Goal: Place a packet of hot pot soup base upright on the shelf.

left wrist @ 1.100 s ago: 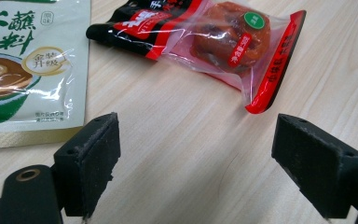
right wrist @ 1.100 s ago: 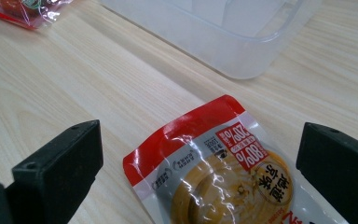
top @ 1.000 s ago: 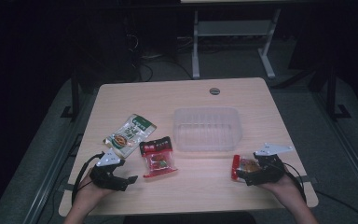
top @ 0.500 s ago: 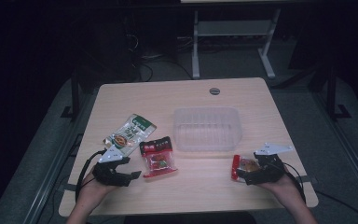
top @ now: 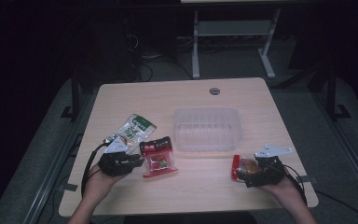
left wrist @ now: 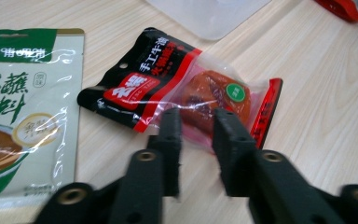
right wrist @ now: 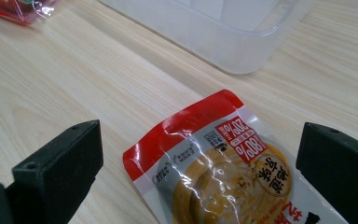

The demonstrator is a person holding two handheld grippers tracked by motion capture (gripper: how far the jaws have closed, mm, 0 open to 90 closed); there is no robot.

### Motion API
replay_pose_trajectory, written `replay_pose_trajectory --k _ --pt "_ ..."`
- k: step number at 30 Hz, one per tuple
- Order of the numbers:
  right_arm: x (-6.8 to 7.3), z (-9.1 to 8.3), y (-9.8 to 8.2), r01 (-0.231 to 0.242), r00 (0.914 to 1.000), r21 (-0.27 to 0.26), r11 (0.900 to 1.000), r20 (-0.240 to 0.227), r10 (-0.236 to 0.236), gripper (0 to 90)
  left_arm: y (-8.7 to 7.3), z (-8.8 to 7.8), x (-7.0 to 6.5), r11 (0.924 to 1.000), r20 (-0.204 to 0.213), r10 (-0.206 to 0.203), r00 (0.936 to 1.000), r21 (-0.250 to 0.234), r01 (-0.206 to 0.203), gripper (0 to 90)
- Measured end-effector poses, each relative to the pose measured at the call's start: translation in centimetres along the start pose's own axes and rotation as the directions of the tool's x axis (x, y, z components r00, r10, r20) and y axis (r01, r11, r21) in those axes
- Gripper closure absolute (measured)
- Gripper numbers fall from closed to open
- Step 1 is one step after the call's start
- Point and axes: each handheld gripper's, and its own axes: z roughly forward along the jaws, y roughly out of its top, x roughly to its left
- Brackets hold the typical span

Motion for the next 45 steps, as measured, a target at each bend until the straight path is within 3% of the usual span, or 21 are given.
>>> replay_pose_trajectory --k 3,5,17,27,30,32,36,41,45 --pt "-0.1 0.0 0.0 0.000 1.0000 -0.008 1.000 0.006 0.000 6.8 0.4 0.2 0.0 1.0000 0.005 0.003 1.0000 0.006 -0.003 87.0" --pt "-0.1 0.1 -0.1 -0.001 1.0000 -0.001 1.000 0.006 0.001 6.8 0.8 0.6 0.1 1.0000 0.014 -0.009 0.9999 -0.002 0.009 89.6" --pt "0.1 0.5 0.1 0.013 0.9999 0.015 1.000 0.001 -0.013 6.8 2.4 2.6 -0.2 1.0000 0.033 0.002 0.9994 -0.005 -0.002 89.7" --pt "0.2 0.5 0.1 0.003 1.0000 0.022 1.000 -0.007 -0.003 6.9 4.1 5.7 -0.2 0.9998 0.033 0.010 0.9994 0.015 -0.011 89.7" --pt "0.2 0.7 0.0 0.023 0.9997 0.024 0.999 -0.005 -0.023 6.9 4.2 6.5 0.0 0.9995 0.020 0.011 0.9997 0.030 -0.011 89.7" --pt "0.2 0.7 0.0 0.020 0.9998 0.023 1.000 -0.006 -0.020 6.9 4.0 7.2 -0.1 0.9980 -0.006 0.019 0.9998 0.060 -0.018 89.7" --pt "0.2 0.6 0.0 0.018 0.9998 0.028 0.999 -0.008 -0.018 6.9 3.6 7.8 0.0 0.9950 -0.016 0.026 0.9995 0.097 -0.024 89.7" --pt "0.3 0.7 0.0 0.025 0.9997 0.035 0.999 -0.008 -0.025 6.9 3.4 7.8 0.2 0.9951 -0.001 0.019 0.9998 0.097 -0.019 89.7" --pt "0.3 0.7 0.0 0.019 0.9998 0.038 0.999 -0.010 -0.018 7.0 3.4 7.8 -0.1 0.9937 0.026 0.041 0.9988 0.103 -0.044 89.7"
